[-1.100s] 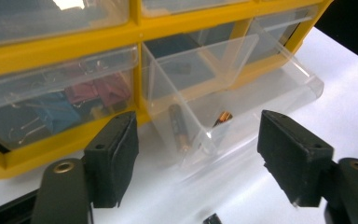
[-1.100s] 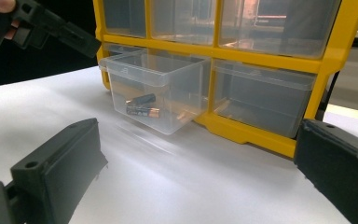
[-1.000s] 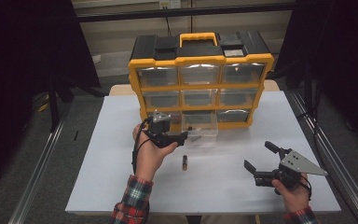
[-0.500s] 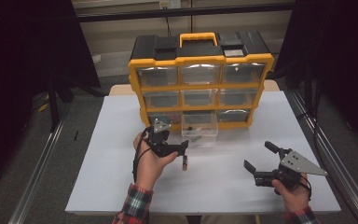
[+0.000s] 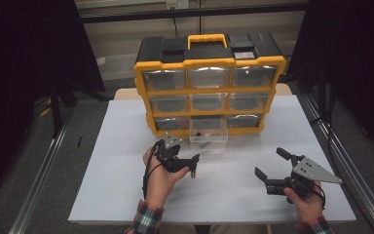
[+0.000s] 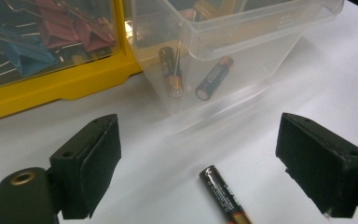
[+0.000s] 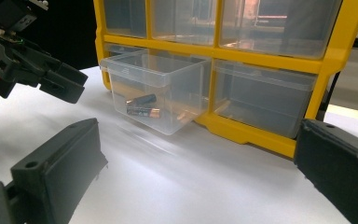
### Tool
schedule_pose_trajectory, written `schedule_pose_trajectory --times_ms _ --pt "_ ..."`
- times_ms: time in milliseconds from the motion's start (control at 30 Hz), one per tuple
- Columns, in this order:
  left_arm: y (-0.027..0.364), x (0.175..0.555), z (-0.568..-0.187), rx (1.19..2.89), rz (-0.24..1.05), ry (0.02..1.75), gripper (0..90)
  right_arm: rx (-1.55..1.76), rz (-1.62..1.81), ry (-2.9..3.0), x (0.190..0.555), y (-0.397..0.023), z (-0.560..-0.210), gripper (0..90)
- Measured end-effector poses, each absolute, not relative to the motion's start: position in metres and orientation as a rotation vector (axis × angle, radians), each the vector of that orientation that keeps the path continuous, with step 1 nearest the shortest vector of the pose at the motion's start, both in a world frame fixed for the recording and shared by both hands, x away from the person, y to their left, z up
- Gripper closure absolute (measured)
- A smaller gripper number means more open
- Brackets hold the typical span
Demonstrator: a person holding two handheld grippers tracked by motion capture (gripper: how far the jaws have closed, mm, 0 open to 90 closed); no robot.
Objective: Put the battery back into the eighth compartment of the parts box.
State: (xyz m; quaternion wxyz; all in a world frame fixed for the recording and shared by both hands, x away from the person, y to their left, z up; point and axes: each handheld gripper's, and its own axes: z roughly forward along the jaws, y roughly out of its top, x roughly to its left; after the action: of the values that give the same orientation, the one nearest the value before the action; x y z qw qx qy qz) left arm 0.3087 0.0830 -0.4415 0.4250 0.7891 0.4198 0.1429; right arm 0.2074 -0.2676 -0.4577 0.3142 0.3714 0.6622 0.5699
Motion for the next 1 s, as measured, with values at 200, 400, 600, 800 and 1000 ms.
schedule_pose_trajectory --times_ms 200,400,600,800,1000 --pt "0.080 0.306 -0.449 1.984 0.353 1.065 14.8 0.980 1.503 1.746 0.207 -0.268 -0.458 0.4" --pt "0.077 0.303 -0.455 2.000 0.347 1.066 17.9 0.980 1.505 1.745 0.207 -0.268 -0.458 0.4" --pt "0.076 0.302 -0.458 2.013 0.339 1.073 21.4 0.979 1.504 1.745 0.207 -0.268 -0.458 0.4" --pt "0.076 0.301 -0.462 2.025 0.328 1.080 27.1 0.978 1.505 1.747 0.208 -0.268 -0.458 0.4" --pt "0.076 0.299 -0.466 2.056 0.301 1.086 36.9 0.979 1.504 1.745 0.207 -0.268 -0.458 0.4"
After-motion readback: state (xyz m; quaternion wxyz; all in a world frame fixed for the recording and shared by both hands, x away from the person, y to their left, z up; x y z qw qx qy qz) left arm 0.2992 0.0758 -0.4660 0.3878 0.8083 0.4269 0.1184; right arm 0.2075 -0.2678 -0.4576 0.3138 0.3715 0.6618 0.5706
